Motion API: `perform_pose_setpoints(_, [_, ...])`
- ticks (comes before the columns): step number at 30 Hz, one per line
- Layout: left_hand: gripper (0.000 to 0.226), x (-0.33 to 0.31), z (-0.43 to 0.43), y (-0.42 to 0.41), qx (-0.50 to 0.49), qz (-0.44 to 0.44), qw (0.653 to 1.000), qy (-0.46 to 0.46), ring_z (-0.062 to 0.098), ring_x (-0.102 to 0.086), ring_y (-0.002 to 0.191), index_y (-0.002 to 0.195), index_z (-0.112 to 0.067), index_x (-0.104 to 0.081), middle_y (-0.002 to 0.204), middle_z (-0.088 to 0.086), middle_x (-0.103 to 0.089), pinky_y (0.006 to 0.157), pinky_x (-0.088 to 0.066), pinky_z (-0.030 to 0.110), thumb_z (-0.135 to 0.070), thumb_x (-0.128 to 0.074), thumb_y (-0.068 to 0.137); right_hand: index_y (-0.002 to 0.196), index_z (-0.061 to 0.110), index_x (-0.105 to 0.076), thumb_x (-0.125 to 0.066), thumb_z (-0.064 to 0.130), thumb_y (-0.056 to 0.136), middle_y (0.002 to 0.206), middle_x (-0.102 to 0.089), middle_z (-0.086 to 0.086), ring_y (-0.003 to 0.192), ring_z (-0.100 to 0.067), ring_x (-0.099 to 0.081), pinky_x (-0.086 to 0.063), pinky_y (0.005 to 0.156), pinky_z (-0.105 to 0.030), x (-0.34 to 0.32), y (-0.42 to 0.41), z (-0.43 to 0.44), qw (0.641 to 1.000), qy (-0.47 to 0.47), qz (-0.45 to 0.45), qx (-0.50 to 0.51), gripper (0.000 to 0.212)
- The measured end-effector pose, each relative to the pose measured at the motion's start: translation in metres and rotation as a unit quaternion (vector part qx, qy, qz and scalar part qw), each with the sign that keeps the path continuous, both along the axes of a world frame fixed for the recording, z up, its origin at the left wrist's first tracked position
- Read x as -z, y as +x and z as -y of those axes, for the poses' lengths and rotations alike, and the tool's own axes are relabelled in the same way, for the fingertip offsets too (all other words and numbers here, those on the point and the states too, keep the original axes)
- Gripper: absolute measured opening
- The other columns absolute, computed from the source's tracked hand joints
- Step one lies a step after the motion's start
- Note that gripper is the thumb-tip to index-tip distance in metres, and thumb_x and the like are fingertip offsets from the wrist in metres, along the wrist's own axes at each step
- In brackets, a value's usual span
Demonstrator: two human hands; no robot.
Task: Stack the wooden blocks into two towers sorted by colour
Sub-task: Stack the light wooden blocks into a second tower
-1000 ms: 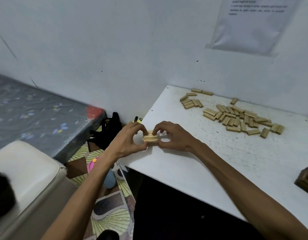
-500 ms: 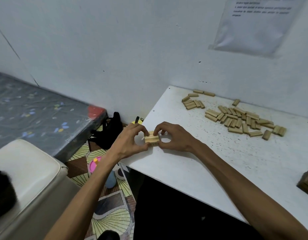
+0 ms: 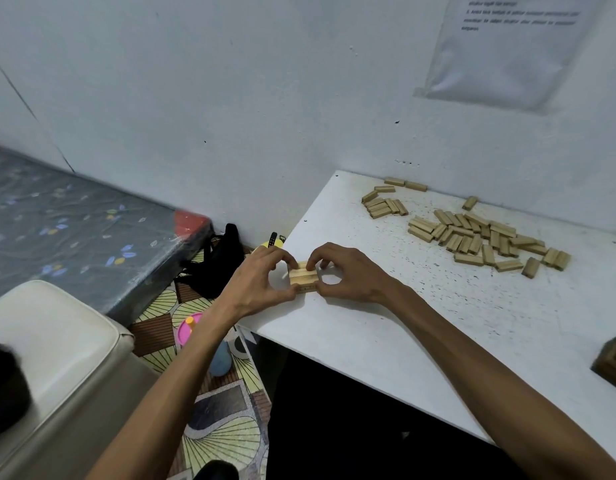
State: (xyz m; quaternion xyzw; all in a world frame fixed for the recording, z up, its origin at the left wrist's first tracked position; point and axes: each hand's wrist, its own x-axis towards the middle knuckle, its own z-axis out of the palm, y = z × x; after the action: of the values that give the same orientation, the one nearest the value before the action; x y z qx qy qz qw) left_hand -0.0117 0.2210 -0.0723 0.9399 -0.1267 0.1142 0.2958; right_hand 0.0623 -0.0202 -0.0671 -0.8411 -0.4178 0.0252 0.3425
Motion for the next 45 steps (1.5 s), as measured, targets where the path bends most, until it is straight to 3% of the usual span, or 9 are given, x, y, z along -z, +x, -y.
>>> perform_pose_setpoints(14, [0.049, 0.001, 0.002, 0.000, -0.003, -0.001, 1.000, -0.012, 0.007, -0.051, 0.095, 0.116, -0.032, -0.062, 0.112, -0.020, -0.063, 0.083, -0.048, 0.034, -0.053, -0.070, 0.072, 0.112, 0.029, -0.065, -0.077, 0.024, 0.083, 0.114, -0.063, 0.017, 0.100, -0.004, -0.063, -0.048, 0.082, -0.023, -0.001, 0.000, 0.002, 1.000, -0.003, 0.003, 0.003, 0.032])
perform_pose_setpoints(22, [0.050, -0.001, 0.002, -0.004, -0.016, -0.004, 1.000, -0.016, 0.003, -0.051, 0.096, 0.117, -0.031, -0.063, 0.104, -0.033, -0.053, 0.077, -0.040, 0.019, -0.052, -0.074, 0.073, 0.112, 0.033, -0.064, -0.077, 0.028, 0.082, 0.115, -0.063, 0.018, 0.100, -0.005, -0.063, -0.052, 0.084, -0.029, -0.001, -0.001, 0.000, 1.000, -0.003, -0.001, 0.004, 0.033])
perform_pose_setpoints(28, [0.051, -0.001, 0.003, -0.004, -0.017, -0.007, 1.000, -0.024, 0.005, -0.053, 0.095, 0.115, -0.032, -0.063, 0.102, -0.034, -0.054, 0.080, -0.046, 0.029, -0.056, -0.071, 0.071, 0.113, 0.031, -0.065, -0.077, 0.027, 0.082, 0.117, -0.063, 0.017, 0.100, -0.006, -0.064, -0.053, 0.085, -0.032, -0.001, -0.001, 0.001, 1.000, -0.001, 0.003, 0.003, 0.033])
perform_pose_setpoints(36, [0.053, 0.001, 0.003, -0.003, -0.015, -0.024, 0.999, -0.035, 0.006, -0.054, 0.096, 0.118, -0.033, -0.061, 0.110, -0.023, -0.061, 0.084, -0.050, 0.037, -0.059, -0.069, 0.072, 0.115, 0.031, -0.064, -0.077, 0.028, 0.083, 0.119, -0.065, 0.018, 0.103, -0.005, -0.065, -0.053, 0.087, -0.028, -0.001, -0.001, 0.002, 1.000, -0.001, -0.023, 0.011, 0.035])
perform_pose_setpoints(40, [0.059, 0.004, 0.002, -0.004, -0.016, -0.034, 0.998, -0.045, 0.005, -0.057, 0.100, 0.129, -0.031, -0.056, 0.119, -0.020, -0.062, 0.088, -0.050, 0.036, -0.061, -0.067, 0.078, 0.127, 0.031, -0.055, -0.079, 0.036, 0.086, 0.126, -0.062, 0.019, 0.108, -0.003, -0.064, -0.051, 0.093, -0.022, -0.005, -0.002, 0.004, 0.996, 0.007, -0.080, 0.031, 0.049])
perform_pose_setpoints(43, [0.067, 0.001, 0.008, -0.010, -0.070, -0.041, 0.990, -0.112, 0.009, -0.058, 0.108, 0.139, -0.022, -0.052, 0.124, -0.011, -0.062, 0.089, -0.048, 0.032, -0.065, -0.052, 0.088, 0.137, 0.029, -0.052, -0.069, 0.040, 0.096, 0.128, -0.061, 0.012, 0.110, -0.005, -0.062, -0.050, 0.092, -0.023, -0.007, -0.008, 0.001, 0.982, 0.069, -0.151, 0.096, 0.046])
perform_pose_setpoints(45, [0.066, -0.004, 0.017, -0.012, -0.154, -0.028, 0.974, -0.161, 0.015, -0.060, 0.106, 0.140, -0.016, -0.051, 0.120, -0.004, -0.063, 0.086, -0.046, 0.033, -0.065, -0.043, 0.097, 0.132, 0.023, -0.058, -0.057, 0.040, 0.104, 0.115, -0.064, 0.006, 0.099, -0.007, -0.061, -0.047, 0.084, -0.026, -0.007, -0.015, -0.004, 0.969, 0.104, -0.139, 0.176, 0.033])
